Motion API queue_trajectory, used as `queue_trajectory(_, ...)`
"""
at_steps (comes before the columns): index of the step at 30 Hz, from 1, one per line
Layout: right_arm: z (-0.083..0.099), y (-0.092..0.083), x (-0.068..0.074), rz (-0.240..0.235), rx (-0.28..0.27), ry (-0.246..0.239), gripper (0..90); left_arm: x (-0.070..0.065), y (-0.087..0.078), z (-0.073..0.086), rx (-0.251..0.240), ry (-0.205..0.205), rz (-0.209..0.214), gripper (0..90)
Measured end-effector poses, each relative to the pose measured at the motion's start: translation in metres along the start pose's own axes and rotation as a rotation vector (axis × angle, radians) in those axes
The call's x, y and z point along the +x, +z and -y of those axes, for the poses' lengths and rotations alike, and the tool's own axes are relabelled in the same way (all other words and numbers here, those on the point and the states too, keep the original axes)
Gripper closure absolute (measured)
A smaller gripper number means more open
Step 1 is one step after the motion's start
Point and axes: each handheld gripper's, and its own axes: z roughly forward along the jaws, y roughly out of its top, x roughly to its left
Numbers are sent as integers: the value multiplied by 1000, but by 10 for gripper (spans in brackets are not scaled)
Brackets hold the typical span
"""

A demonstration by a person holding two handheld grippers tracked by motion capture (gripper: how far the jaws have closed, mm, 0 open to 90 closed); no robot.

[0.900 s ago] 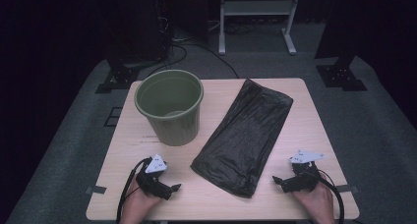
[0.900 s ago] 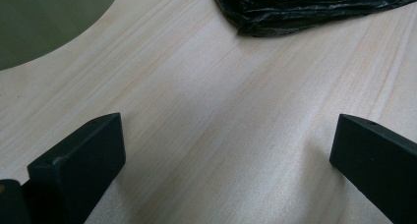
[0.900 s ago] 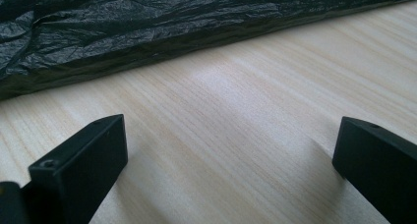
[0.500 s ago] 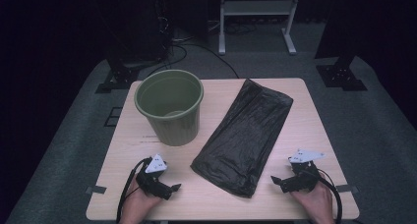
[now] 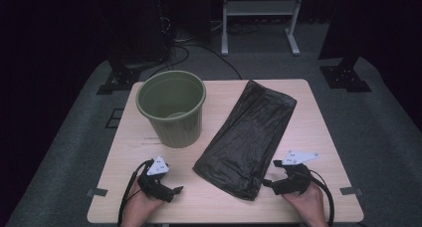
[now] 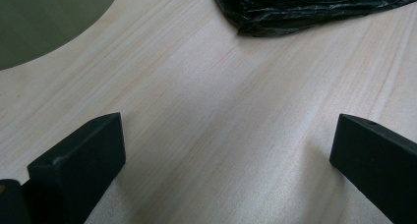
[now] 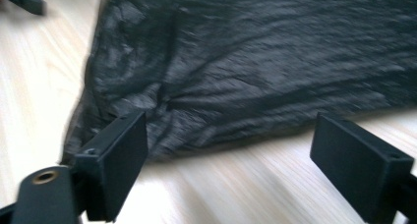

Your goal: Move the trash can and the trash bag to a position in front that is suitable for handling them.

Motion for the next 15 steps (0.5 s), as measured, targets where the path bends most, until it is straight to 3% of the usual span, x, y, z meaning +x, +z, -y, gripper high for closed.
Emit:
queue_trajectory(8,-5,15,8,-34,24,-21,210,0,0,0,0,0,0,0)
queue_trajectory(11,-5,23,11,-18,48,-41,284,0,0,0,0,0,0,0)
queue_trajectory(13,-5,29,13,-5,68,-58,388,0,0,0,0,0,0,0)
queue_trajectory(14,-5,29,13,-5,68,-58,388,0,0,0,0,0,0,0)
queue_trajectory(15,-4,31,14,5,84,-71,479,0,0,0,0,0,0,0)
